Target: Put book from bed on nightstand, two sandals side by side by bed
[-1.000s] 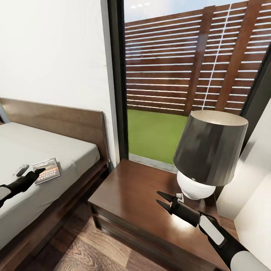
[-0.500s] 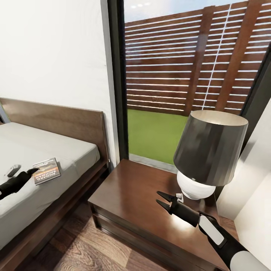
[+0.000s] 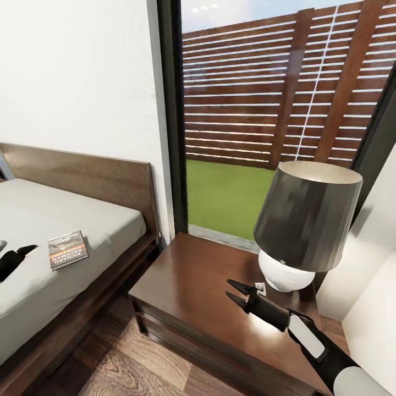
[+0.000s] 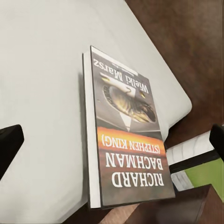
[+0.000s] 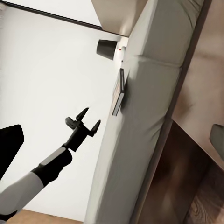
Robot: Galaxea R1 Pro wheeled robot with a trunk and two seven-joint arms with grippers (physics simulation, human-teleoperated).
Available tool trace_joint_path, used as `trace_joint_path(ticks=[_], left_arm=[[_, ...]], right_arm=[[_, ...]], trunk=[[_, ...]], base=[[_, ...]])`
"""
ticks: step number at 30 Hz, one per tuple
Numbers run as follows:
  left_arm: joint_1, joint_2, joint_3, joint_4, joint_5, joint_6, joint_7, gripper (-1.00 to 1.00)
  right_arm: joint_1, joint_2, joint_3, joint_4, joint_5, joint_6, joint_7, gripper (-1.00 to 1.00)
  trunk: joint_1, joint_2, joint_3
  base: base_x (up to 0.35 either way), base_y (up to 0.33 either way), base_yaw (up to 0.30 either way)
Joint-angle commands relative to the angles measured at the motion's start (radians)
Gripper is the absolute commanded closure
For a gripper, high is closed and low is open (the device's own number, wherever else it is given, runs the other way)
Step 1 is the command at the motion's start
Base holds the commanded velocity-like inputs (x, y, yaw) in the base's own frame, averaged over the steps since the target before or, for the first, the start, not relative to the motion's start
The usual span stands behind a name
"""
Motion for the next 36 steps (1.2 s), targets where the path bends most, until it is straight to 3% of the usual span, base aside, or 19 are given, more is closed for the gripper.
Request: trace_joint_path(ticks=[1, 10, 24, 36], left_arm=[[-0.001, 0.004, 0.008, 0.000, 0.001, 0.011, -0.009, -1.00], [-0.001, 0.017, 0.007, 0.001, 0.000, 0.022, -0.055, -1.00], [-0.001, 0.019, 0.007, 0.002, 0.002, 0.064, -0.066, -1.00], [-0.001, 0.019, 0.007, 0.002, 0.000, 0.099, -0.066, -1.00]], right_arm=[[-0.001, 0.000, 0.004, 0.000, -0.010, 0.007, -0.001, -1.00], [-0.001, 0.004, 0.003, 0.000, -0.010, 0.007, 0.000, -1.00], [-0.001, 0.015, 0.003, 0.001, -0.008, 0.007, -0.001, -1.00], [-0.001, 0.020, 0.003, 0.002, -0.007, 0.007, -0.001, -1.00]], trunk=[[0.000, 0.000, -0.001], [0.000, 0.000, -0.001], [0.000, 0.000, -0.001], [-0.006, 0.002, 0.045]], base=[[0.000, 0.000, 0.000], [0.000, 0.000, 0.000], [0.000, 0.000, 0.000], [0.000, 0.000, 0.000]])
